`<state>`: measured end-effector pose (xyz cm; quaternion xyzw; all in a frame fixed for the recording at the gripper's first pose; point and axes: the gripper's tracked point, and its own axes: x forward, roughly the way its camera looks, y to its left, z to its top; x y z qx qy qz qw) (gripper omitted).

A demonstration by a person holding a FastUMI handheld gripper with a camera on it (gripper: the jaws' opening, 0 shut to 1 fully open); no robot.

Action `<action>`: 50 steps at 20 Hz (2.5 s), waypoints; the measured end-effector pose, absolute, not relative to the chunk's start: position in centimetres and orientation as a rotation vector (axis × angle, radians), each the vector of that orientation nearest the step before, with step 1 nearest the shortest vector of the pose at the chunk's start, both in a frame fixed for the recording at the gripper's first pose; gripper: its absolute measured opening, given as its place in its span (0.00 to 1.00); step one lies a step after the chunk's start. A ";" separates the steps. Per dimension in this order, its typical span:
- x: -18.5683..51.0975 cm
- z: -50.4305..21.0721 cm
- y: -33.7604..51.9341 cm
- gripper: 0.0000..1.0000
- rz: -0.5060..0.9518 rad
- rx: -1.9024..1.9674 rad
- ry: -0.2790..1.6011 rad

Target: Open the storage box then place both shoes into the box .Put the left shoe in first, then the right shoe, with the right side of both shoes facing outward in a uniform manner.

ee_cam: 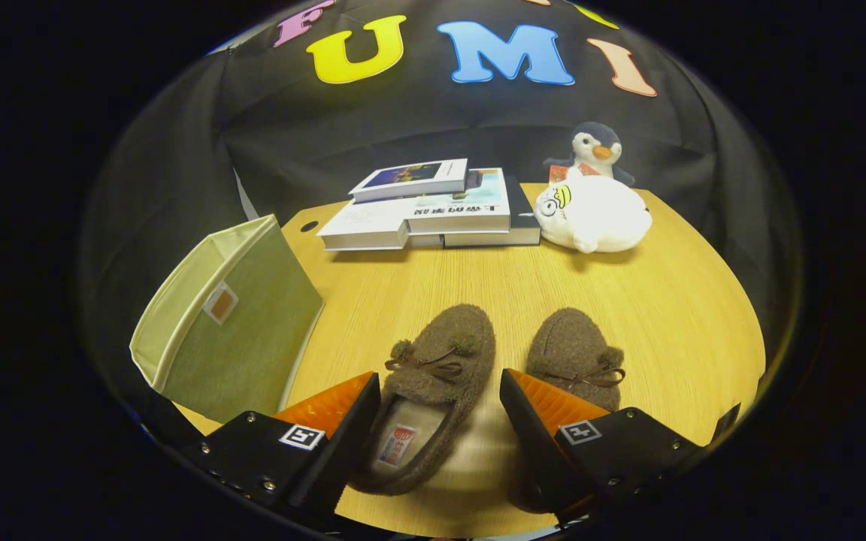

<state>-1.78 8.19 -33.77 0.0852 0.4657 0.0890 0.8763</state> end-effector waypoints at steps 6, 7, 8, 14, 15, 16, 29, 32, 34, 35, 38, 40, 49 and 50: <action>-3.3 -36.6 7.7 0.94 0.178 0.161 1.055; -3.2 -36.9 7.6 0.93 0.176 0.156 1.062; -3.0 -37.2 7.5 0.93 0.168 0.153 1.065; -2.7 -38.5 8.1 0.62 0.154 0.187 1.120; -2.8 -38.4 8.2 0.59 0.153 0.194 1.127; -2.8 -38.6 8.2 0.59 0.154 0.200 1.133; -1.7 -35.6 8.3 0.03 0.052 0.449 1.168; -0.4 -32.7 9.3 0.03 0.066 0.511 1.141; 0.3 -30.7 10.2 0.03 0.087 0.532 1.124; 0.6 -29.7 10.6 0.03 0.097 0.543 1.115; 2.1 -26.3 12.5 0.03 0.139 0.574 1.082; 2.9 -24.0 13.8 0.03 0.164 0.583 1.061; 5.4 -17.6 22.1 0.03 0.284 0.629 1.001; 5.5 -17.5 23.1 0.03 0.293 0.635 1.001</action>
